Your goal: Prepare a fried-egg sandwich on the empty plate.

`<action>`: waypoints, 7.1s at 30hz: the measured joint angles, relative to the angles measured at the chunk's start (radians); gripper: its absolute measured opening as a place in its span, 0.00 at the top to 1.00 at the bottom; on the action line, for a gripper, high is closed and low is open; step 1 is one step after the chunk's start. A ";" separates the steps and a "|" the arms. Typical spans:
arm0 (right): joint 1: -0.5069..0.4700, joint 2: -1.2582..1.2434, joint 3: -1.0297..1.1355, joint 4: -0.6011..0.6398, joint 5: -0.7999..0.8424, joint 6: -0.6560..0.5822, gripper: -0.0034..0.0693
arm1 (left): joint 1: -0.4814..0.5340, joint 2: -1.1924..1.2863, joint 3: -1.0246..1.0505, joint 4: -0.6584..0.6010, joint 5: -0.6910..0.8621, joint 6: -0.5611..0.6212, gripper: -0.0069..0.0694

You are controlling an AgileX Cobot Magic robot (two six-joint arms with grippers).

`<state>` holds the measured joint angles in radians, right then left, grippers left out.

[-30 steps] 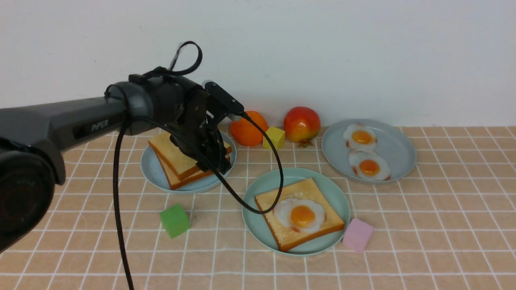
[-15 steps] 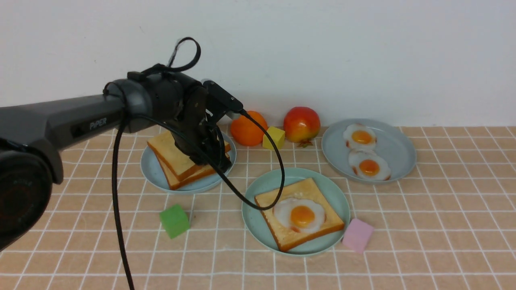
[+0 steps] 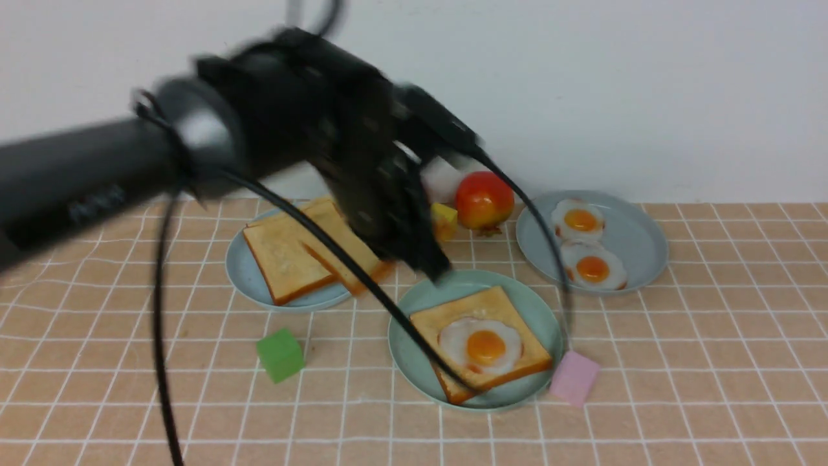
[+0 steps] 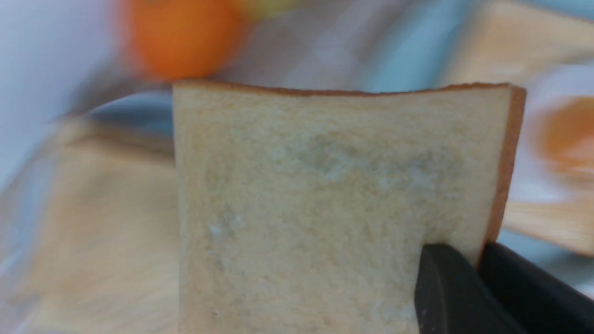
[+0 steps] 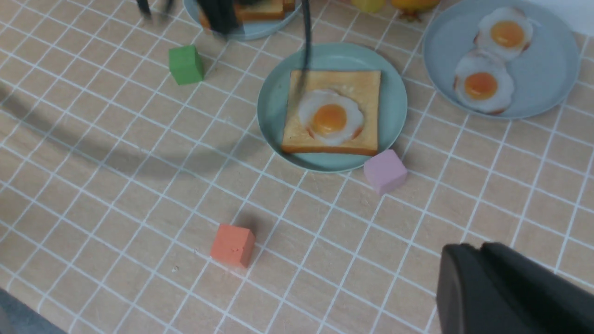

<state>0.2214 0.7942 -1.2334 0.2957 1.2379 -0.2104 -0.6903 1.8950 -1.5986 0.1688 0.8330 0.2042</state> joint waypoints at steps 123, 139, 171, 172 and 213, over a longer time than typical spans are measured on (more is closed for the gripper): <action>-0.199 -0.805 1.253 -0.246 -0.869 0.237 0.97 | -0.183 -1.747 1.362 -0.382 -0.833 -0.232 0.93; -0.182 -0.805 1.251 -0.198 -0.857 0.188 0.97 | -0.183 -1.747 1.362 -0.382 -0.810 -0.232 0.91; -0.182 -0.805 1.250 -0.198 -0.855 0.186 0.94 | 0.514 -1.864 1.620 -0.270 -0.822 -0.275 0.93; -0.182 -0.805 1.250 -0.198 -0.855 0.186 0.93 | 0.551 -1.887 1.622 -0.266 -0.743 -0.285 0.93; -0.182 -0.806 1.250 -0.196 -0.854 0.186 0.88 | 0.663 -1.905 1.630 -0.244 -0.462 -0.364 0.92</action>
<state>0.0398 -0.0113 0.0165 0.1001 0.3842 -0.0239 -0.0268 -0.0099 0.0317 -0.0756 0.3705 -0.1593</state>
